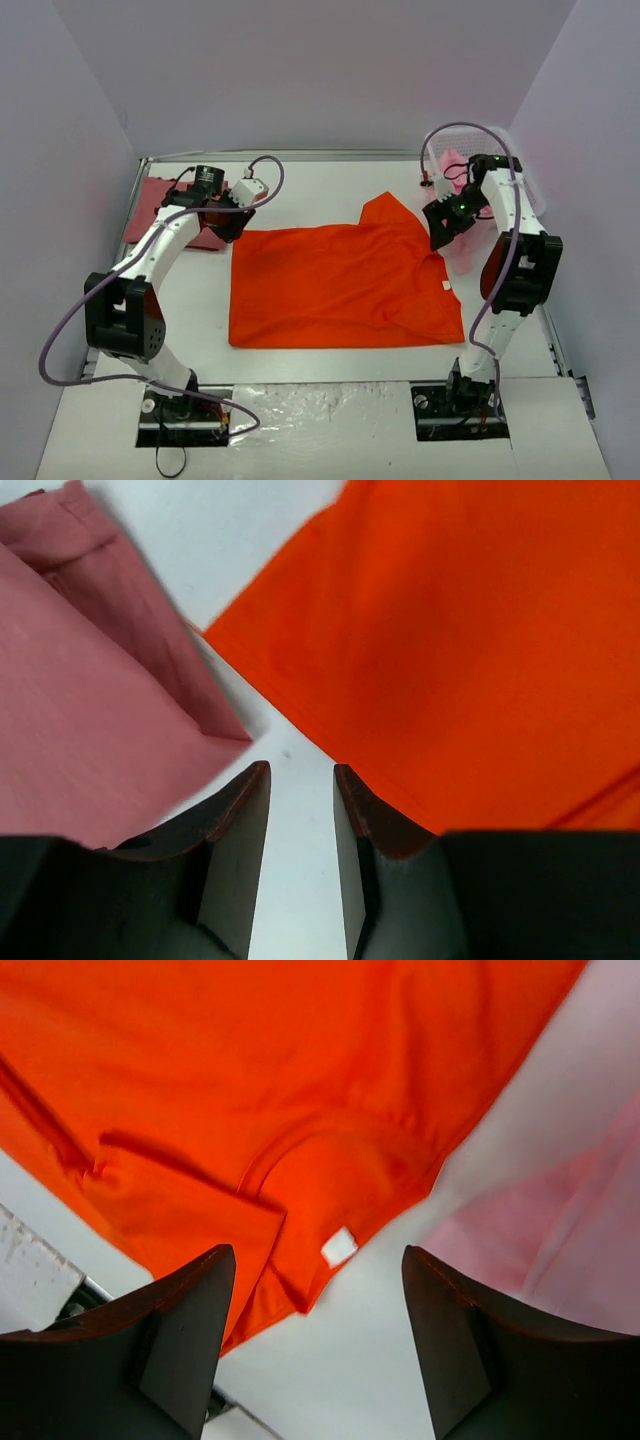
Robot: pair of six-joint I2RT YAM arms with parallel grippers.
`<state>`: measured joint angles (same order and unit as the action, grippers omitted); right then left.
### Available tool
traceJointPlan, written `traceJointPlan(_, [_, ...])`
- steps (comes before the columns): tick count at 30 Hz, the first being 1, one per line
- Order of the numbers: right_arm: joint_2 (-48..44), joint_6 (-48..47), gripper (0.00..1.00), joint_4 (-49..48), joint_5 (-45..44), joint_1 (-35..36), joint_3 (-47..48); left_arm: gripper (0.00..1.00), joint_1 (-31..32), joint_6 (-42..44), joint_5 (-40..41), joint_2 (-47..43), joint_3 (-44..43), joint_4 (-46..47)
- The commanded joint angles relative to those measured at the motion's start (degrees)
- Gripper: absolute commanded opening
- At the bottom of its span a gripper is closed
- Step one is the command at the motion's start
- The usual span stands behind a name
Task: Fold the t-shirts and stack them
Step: Fold the flattened tshirt in 1/3 of the way, then grap the side of the flattened tshirt furthest away from the robot with both arms
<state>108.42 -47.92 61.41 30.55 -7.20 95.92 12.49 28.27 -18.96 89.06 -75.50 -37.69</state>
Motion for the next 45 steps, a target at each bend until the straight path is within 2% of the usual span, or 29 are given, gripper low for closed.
traceJointPlan(1, [5.91, 3.27, 0.64, 2.23, 2.68, 2.80, 6.90, 0.30, -1.59, -3.05, -0.21, 7.76, -6.91, 4.30])
traceJointPlan(5, [13.11, 4.33, 0.63, 2.31, 1.54, 5.35, 12.62, 0.30, -2.99, -0.68, -1.33, 15.08, -11.40, 4.21])
traceJointPlan(9, [16.03, 4.50, 0.62, 2.23, 2.15, 6.67, 15.35, 0.30, -5.10, 1.52, -4.94, 21.06, -16.07, 1.75])
traceJointPlan(19, [17.44, 4.06, 0.62, 0.82, 1.18, 6.85, 12.02, 0.33, -9.85, 4.69, -10.31, 31.87, -27.06, -4.23])
traceJointPlan(23, [17.70, 4.68, 0.61, -0.50, -0.31, 8.43, 9.91, 0.33, -10.38, 6.00, -11.88, 34.60, -29.52, -6.69])
traceJointPlan(29, [18.58, 5.03, 0.61, -1.11, -1.63, 8.69, 9.20, 0.33, -10.91, 9.87, -16.63, 39.26, -35.14, -16.34])
traceJointPlan(41, [19.55, 5.47, 0.61, -2.08, -3.65, 9.14, 7.70, 0.33, -10.91, 11.01, -17.34, 43.22, -37.78, -19.08])
traceJointPlan(44, [19.90, 5.56, 0.61, -2.43, -4.09, 9.22, 7.70, 0.23, -10.91, 11.02, -17.69, 43.39, -37.79, -19.17])
traceJointPlan(45, [19.81, 5.73, 0.61, -2.43, -4.00, 9.22, 7.79, 0.12, -10.91, 10.84, -17.69, 43.40, -37.96, -19.17])
